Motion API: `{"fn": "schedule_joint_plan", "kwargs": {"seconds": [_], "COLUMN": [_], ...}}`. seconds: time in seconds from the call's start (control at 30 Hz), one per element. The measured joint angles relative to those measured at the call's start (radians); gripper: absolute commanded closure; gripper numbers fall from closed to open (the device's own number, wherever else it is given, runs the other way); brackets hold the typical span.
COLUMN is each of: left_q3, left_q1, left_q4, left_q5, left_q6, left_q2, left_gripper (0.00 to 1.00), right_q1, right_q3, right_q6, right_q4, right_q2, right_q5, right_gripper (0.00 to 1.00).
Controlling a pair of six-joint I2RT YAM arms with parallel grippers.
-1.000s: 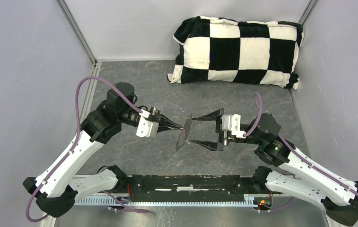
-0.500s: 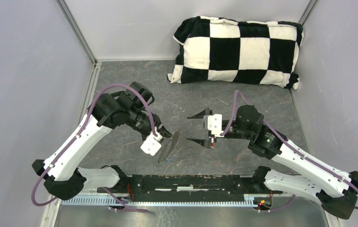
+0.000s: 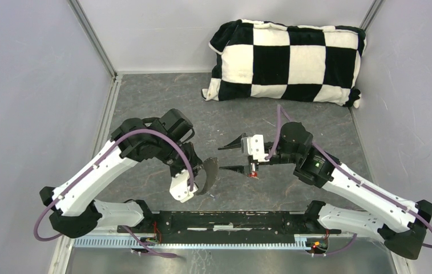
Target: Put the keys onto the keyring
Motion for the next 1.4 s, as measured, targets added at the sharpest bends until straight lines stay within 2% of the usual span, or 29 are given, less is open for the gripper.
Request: {"fn": "schedule_joint_plan", "kwargs": {"seconds": [0.13,0.3,0.53,0.77,1.03,1.33,1.4], "left_q3": [0.000,0.002,0.054,0.093,0.119,0.126,0.126], "left_q1": [-0.021,-0.037,-0.043,-0.043,-0.047,-0.047,-0.047], "left_q4": [0.000,0.004,0.014,0.027,0.034,0.038,0.039], "left_q5": [-0.108,-0.179,-0.205,-0.204,-0.203,-0.204,-0.204], "left_q6": [-0.002,-0.052,-0.186,-0.300,-0.377,-0.385,-0.386], "left_q2": [0.030,0.065,0.102,0.126,0.133,0.133,0.133], "left_gripper": [0.98,0.98,0.98,0.98,0.98,0.98,0.98], "right_q1": [0.002,0.029,0.089,0.119,0.144,0.150,0.153], "right_q3": [-0.007,-0.063,-0.113,-0.141,-0.141,-0.141,-0.141], "right_q6": [0.059,0.111,0.132,0.140,0.121,0.113,0.113], "right_q4": [0.061,0.138,0.219,0.297,0.314,0.312,0.313], "right_q2": [0.025,0.036,0.063,0.082,0.143,0.159,0.159], "right_q5": [0.008,0.078,0.235,0.312,0.376,0.429,0.434], "right_gripper": [0.46,0.45,0.43,0.45,0.60,0.82,0.85]}}
